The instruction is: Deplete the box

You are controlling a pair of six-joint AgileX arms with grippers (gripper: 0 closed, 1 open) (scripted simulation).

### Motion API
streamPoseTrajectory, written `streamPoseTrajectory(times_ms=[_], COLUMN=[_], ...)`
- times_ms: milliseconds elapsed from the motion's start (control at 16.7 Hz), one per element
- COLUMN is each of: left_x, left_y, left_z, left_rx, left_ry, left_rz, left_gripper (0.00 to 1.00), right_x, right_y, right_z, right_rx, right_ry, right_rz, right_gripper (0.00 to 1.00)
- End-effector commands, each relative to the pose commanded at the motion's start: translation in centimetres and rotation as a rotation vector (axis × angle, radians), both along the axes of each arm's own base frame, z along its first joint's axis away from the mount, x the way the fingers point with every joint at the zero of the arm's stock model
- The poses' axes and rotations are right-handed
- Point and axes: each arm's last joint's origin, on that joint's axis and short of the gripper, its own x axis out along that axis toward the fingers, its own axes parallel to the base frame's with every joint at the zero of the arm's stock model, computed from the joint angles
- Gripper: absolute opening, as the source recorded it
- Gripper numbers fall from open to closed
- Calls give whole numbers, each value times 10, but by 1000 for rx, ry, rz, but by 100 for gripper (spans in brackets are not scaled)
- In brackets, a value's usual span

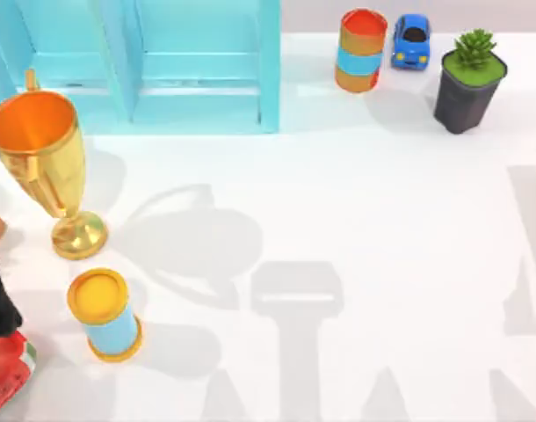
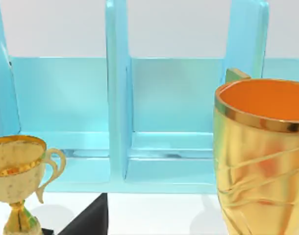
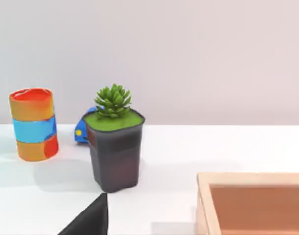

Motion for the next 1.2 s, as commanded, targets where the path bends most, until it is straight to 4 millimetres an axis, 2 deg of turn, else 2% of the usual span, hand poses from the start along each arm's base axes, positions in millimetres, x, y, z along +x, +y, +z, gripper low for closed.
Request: streamPoseTrajectory(times_ms=[180, 300, 600, 840, 1020, 1200], left_x=[0, 0, 0, 0, 0, 0], left_y=[0, 0, 0, 0, 0, 0], left_z=[0, 0, 0, 0, 0, 0], left_rx=[0, 0, 0, 0, 0, 0], left_ry=[0, 0, 0, 0, 0, 0], left_rz=[0, 0, 0, 0, 0, 0], left_gripper=[100, 100, 100, 100, 100, 100], right_x=[0, 0, 14, 54, 89, 116], right_y=[-1, -3, -17, -43, -74, -107], right_z=[2, 11, 56, 83, 89, 91], right_rx=[-5, -27, -116, -147, -122, -78], right_ry=[11, 63, 364, 783, 1093, 1317], right_rz=[-5, -28, -117, -156, -143, -110], right_gripper=[100, 100, 100, 100, 100, 100])
